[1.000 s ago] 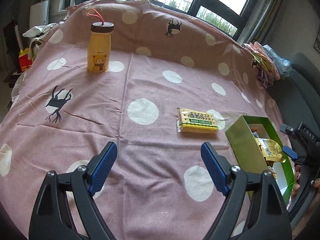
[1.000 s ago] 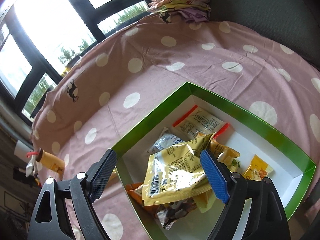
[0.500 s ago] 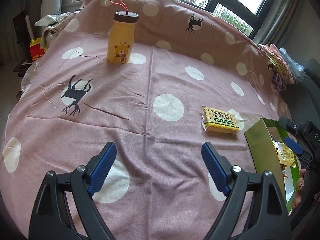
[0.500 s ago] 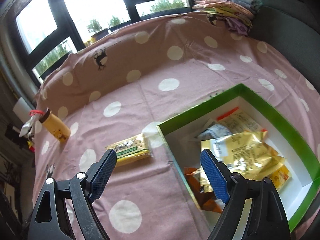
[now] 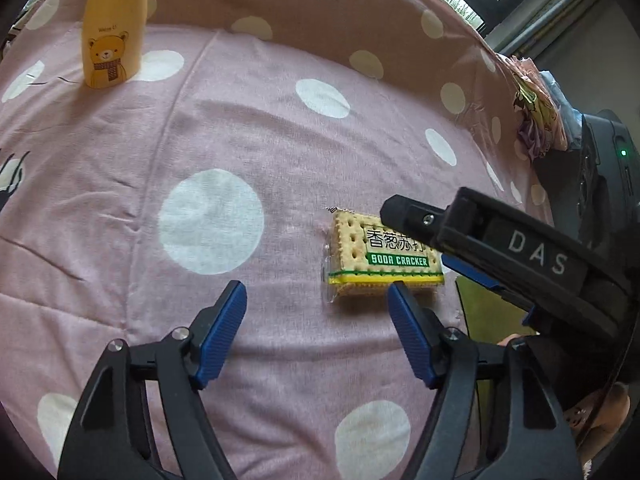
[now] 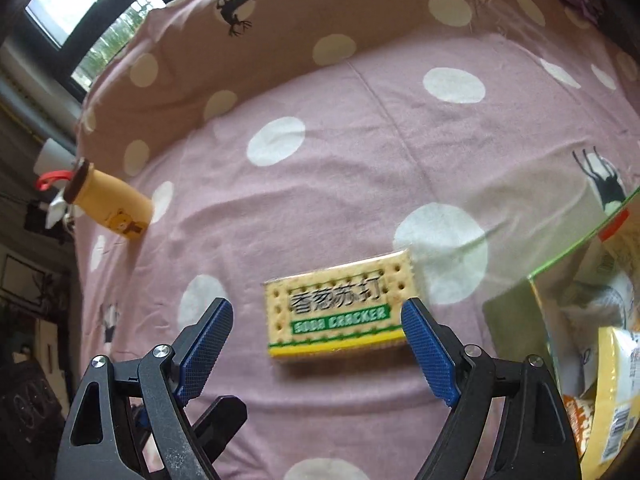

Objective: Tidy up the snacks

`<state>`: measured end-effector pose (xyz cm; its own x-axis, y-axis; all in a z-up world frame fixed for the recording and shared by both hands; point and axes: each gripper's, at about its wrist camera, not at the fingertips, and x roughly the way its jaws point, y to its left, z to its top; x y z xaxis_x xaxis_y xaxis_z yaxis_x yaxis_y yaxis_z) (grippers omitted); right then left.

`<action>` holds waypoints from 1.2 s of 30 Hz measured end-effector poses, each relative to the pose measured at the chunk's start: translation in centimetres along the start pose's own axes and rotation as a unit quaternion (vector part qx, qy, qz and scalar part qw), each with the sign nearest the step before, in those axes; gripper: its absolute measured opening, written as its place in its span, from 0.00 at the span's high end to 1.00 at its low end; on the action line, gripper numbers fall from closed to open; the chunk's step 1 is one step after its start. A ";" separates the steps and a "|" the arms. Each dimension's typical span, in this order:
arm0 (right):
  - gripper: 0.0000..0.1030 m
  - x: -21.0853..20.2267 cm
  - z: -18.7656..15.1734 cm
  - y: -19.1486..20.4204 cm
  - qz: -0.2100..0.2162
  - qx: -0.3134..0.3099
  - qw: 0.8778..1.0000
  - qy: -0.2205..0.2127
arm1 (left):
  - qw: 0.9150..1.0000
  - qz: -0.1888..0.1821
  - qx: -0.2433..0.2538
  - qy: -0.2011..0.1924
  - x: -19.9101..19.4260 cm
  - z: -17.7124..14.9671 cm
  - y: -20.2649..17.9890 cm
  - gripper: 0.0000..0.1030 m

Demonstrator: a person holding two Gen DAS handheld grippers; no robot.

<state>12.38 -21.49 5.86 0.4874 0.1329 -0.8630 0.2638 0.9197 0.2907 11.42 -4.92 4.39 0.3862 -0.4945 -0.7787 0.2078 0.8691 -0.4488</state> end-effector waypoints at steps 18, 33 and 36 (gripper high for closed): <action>0.16 1.5 0.8 0.1 0.128 -0.020 0.991 0.037 | 1.000 -0.008 0.000 0.015 1.0 0.9 0.4 0.66; 0.17 2.8 1.5 -3.6 0.054 0.016 0.998 0.025 | 1.000 -0.015 0.019 0.017 2.8 0.7 -1.9 0.67; 0.26 2.9 1.1 -3.3 0.070 0.014 0.997 0.023 | 1.000 0.000 0.028 0.009 2.1 0.6 -2.6 0.64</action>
<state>13.89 -24.60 2.83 0.4823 0.2769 -0.8311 0.2188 0.8806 0.4203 12.22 -8.28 4.16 0.3692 -0.4948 -0.7867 0.2590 0.8677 -0.4242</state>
